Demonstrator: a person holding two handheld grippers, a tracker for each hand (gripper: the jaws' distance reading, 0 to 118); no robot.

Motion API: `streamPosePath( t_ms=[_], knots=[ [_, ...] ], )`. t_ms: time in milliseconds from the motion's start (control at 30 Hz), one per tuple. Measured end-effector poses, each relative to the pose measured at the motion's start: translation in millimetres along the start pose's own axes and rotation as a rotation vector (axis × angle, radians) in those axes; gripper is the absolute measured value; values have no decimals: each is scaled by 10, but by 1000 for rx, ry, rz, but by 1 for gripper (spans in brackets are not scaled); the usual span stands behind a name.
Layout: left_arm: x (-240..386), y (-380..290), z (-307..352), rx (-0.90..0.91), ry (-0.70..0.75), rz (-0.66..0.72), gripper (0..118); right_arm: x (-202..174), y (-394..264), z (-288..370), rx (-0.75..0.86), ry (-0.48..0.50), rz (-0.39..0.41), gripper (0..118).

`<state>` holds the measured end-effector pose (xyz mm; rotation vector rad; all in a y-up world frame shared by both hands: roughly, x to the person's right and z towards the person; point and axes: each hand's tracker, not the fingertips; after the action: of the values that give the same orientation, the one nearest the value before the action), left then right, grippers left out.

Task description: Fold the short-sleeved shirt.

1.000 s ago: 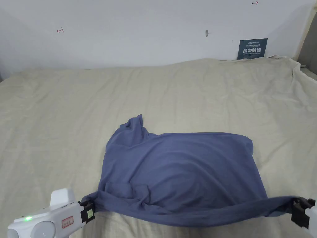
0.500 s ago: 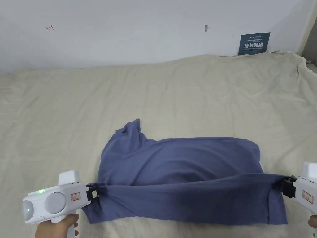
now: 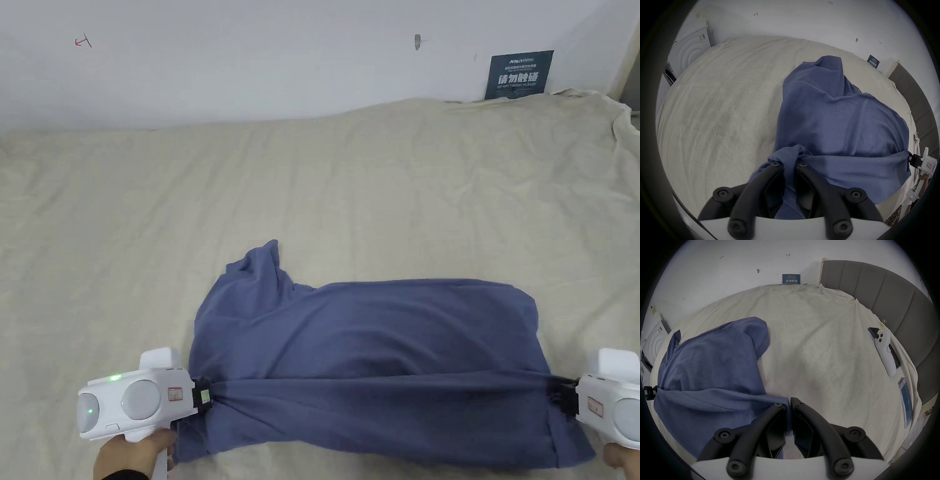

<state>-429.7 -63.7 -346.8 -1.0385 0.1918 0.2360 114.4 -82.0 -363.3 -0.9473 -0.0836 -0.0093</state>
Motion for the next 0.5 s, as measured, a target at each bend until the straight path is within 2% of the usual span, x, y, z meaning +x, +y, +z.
streamPosePath(
  t_ms=[33,67,100,133,167,200,300,400,500],
  knots=[
    [0,5,24,-1,-1,-1,26,-5,16,24,-2,-3,3,13],
    [10,10,56,2,11,2,39,49,25,10,-3,-10,9,25],
    [30,13,103,7,39,9,64,68,29,64,7,-14,12,50],
    [42,20,174,28,82,5,81,90,35,148,39,-9,-2,67],
    [53,4,262,59,85,7,96,118,44,251,79,17,-28,75],
    [62,-3,363,102,68,15,105,120,57,420,125,58,-54,76],
    [113,15,740,213,-6,45,105,140,114,906,246,111,-78,76],
    [188,17,1136,320,-41,29,105,133,144,1431,377,172,-33,76],
    [317,-25,1530,432,-54,-17,105,73,147,1920,491,194,10,76]
  ],
)
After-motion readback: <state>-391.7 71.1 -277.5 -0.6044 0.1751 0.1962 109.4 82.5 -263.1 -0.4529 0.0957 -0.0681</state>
